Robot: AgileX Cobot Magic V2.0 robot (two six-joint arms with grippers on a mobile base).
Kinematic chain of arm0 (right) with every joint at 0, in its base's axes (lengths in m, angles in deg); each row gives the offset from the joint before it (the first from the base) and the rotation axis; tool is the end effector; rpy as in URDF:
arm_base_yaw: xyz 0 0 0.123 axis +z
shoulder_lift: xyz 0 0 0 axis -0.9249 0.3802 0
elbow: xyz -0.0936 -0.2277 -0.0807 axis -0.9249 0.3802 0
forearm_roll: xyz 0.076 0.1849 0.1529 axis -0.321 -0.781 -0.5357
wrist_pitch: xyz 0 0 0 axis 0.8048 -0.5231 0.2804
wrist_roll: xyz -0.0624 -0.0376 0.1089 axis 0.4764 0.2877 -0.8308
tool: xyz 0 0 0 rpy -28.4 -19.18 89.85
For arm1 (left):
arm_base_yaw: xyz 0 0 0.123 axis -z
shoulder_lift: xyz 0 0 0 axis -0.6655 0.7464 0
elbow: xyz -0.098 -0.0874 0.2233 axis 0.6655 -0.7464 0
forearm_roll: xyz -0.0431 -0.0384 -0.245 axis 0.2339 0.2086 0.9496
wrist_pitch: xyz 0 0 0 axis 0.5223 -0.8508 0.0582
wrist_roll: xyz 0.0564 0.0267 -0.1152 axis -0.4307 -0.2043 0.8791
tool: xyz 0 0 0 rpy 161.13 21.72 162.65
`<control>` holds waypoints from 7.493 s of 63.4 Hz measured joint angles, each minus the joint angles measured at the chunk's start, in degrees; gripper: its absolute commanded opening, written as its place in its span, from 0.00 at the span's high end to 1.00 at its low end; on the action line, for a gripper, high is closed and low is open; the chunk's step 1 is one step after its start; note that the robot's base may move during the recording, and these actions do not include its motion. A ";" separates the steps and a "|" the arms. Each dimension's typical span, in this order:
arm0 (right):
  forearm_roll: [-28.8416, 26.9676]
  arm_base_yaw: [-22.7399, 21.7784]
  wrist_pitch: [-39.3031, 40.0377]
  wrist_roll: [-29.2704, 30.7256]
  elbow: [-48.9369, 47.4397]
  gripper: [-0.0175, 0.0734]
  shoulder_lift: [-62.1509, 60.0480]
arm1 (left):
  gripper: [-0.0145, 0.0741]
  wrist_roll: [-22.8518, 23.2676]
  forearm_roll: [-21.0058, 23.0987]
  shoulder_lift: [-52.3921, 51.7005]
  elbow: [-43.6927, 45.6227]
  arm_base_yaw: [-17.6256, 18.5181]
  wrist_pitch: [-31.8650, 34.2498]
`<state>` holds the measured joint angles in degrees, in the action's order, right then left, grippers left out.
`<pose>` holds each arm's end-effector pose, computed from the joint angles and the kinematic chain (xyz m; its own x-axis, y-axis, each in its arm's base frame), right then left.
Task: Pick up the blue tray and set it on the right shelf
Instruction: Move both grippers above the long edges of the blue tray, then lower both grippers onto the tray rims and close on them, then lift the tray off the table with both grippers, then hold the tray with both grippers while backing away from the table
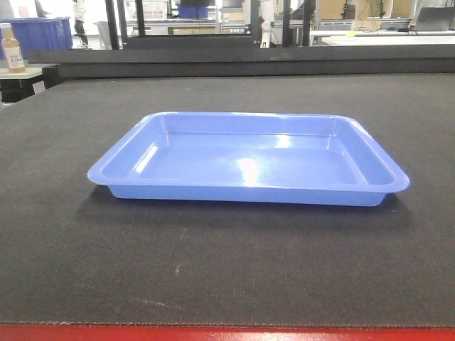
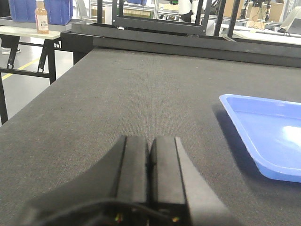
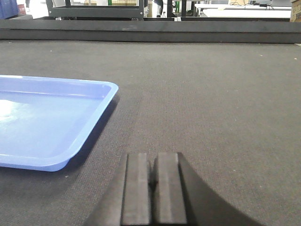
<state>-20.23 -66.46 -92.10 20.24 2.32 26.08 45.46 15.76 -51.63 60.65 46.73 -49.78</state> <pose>0.1229 0.0028 0.1935 -0.0359 0.0719 -0.9968 -0.0198 0.9972 0.0727 0.1225 -0.0115 0.1992 0.0016 -0.0776 -0.9970 0.0931 0.9927 -0.0771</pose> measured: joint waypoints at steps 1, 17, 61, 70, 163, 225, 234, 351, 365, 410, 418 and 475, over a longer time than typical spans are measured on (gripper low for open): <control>0.00 0.00 0.00 0.00 0.00 0.75 0.00 | 0.89 0.00 0.00 0.00 0.00 0.00 0.00; 0.00 0.00 0.00 0.00 0.00 0.75 0.00 | 0.89 0.00 0.00 0.00 0.00 0.00 0.00; 0.00 0.00 4.25 0.00 -0.67 0.75 0.00 | 0.89 0.00 0.12 0.00 -0.08 0.00 3.82; 0.00 0.00 2.86 0.00 -8.97 0.74 0.00 | 0.89 0.00 0.12 0.00 5.51 0.00 0.50; -0.08 14.99 -43.48 -10.01 -79.81 0.14 90.04 | 0.34 12.71 -8.10 105.04 95.73 20.93 -53.83; 5.59 13.78 -40.53 -16.78 -83.93 0.21 111.21 | 0.35 13.46 -6.51 121.51 102.06 20.93 -51.74; 5.59 13.78 -40.30 -16.78 -83.93 0.56 111.21 | 0.46 13.46 -6.28 121.60 102.18 20.93 -51.74; 5.45 30.09 -56.56 -19.38 -72.76 0.75 67.12 | 0.89 24.36 -5.87 70.41 77.60 26.56 -66.63; 5.35 30.22 -56.56 -19.38 -72.76 0.75 66.36 | 0.89 24.36 -5.60 70.04 77.60 26.70 -66.63; 5.35 30.22 -56.63 -19.38 -72.76 0.75 66.36 | 0.89 24.57 -5.60 70.04 77.60 26.70 -66.63; 5.35 30.22 -56.63 -19.38 -72.76 0.75 66.36 | 0.89 24.57 -5.60 70.04 77.60 26.70 -66.63; 5.46 30.22 -56.63 -19.38 -72.76 0.75 66.36 | 0.89 24.57 -5.05 69.95 77.60 26.70 -66.67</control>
<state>-14.77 -36.24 -148.74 0.86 -70.43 92.44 70.03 10.70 18.32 138.25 73.43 -116.45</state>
